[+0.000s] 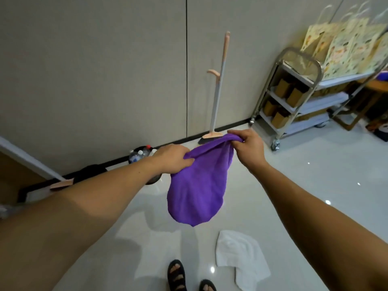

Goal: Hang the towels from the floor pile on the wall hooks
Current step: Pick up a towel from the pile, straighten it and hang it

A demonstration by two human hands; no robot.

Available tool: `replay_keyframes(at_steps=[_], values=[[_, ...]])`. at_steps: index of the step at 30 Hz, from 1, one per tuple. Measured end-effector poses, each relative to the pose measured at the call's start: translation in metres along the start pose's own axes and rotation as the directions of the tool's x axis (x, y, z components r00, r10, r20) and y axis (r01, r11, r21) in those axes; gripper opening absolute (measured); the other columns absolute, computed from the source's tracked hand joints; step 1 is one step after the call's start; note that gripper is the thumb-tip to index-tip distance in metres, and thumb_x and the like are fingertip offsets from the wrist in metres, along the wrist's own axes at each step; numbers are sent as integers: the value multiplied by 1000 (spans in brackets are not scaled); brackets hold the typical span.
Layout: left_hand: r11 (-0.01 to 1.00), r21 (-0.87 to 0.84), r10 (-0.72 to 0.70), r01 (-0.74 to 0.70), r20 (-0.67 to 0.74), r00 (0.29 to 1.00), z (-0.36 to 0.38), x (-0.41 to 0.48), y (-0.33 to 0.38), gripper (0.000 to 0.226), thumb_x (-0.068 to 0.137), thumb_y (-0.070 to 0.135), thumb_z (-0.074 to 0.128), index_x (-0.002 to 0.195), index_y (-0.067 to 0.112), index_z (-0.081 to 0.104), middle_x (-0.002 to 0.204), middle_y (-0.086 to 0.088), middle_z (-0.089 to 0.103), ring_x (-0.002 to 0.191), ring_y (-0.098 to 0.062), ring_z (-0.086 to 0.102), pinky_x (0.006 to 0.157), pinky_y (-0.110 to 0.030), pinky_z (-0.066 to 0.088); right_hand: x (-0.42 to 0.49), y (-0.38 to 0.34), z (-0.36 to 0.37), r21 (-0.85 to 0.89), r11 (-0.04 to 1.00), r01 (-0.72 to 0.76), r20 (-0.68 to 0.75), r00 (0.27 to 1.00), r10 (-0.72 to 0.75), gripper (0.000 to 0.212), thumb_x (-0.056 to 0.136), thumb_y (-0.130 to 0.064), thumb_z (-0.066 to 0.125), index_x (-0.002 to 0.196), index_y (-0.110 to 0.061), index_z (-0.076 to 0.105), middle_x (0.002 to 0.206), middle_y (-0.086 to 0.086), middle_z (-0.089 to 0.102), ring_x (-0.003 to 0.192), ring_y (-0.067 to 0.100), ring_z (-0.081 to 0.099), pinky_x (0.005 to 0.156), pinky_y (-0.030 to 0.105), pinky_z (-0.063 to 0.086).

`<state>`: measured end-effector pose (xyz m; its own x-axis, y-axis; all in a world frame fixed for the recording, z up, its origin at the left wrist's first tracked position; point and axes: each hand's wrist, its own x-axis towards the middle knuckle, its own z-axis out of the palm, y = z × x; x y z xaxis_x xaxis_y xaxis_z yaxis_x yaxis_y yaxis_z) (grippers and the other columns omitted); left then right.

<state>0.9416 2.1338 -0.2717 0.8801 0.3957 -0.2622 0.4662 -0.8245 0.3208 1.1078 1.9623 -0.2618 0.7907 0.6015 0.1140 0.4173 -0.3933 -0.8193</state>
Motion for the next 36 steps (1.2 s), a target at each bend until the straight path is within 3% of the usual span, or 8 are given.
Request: replay_keyframes(at_steps=[4,9,14,17,21,28,33,36], values=[[978,-169,-138,121,-87,987,-28,-49,-14,44,83,54,61,57,20,50,58,4,51,58,-17,51,54,-28,37,4,-41,2,42,997,72,51,996,-74,31,80,-11,62,105,-22,76,99,-6,69,102,19,64,96,37,50],[938,-294,-201,185,-24,979,-46,-118,-42,25,83,33,70,98,16,59,96,-4,65,88,-21,62,74,-28,48,2,-85,19,304,952,-47,151,989,0,29,80,-4,62,73,-30,73,77,-3,71,74,13,64,76,42,55],[917,-186,-379,353,-136,915,-64,-175,-87,32,83,39,70,105,16,63,103,-6,67,94,-26,63,86,-37,50,-15,-123,51,256,963,85,142,982,-124,11,78,-16,58,71,-12,66,74,5,62,65,16,54,57,34,43],[883,-10,-464,470,-177,868,-83,-213,-118,32,83,49,66,96,20,69,87,-4,65,84,-25,62,73,-32,49,-18,-147,76,352,936,12,151,986,-70,16,86,-10,57,82,-21,67,74,-4,66,67,10,58,58,25,46],[818,-33,-570,574,-186,801,-107,-265,-165,37,83,50,66,66,19,59,68,-1,57,62,-16,55,51,-27,36,-13,-176,106,323,946,19,178,981,-81,14,87,-10,62,92,-21,70,73,-9,66,65,2,58,53,15,44],[809,-170,-588,562,-223,778,-144,-329,-238,36,93,38,56,65,16,56,66,-2,56,63,-17,54,54,-27,35,-19,-227,158,208,977,43,238,967,-93,9,82,-11,64,89,-9,70,89,14,70,84,30,64,82,48,53],[798,-116,-547,591,-551,630,-149,-360,-272,17,95,26,48,90,21,63,92,-5,64,74,-21,56,53,-25,32,-31,-266,186,397,885,244,81,951,-298,17,80,-6,63,80,-23,68,80,0,68,77,17,63,76,35,50],[800,25,-554,599,-354,754,-151,-371,-285,18,95,29,49,78,29,56,96,-8,66,76,-19,55,58,-26,35,-27,-268,204,114,965,236,283,923,-259,6,80,-10,67,84,-10,71,82,14,68,78,26,61,73,40,48]])
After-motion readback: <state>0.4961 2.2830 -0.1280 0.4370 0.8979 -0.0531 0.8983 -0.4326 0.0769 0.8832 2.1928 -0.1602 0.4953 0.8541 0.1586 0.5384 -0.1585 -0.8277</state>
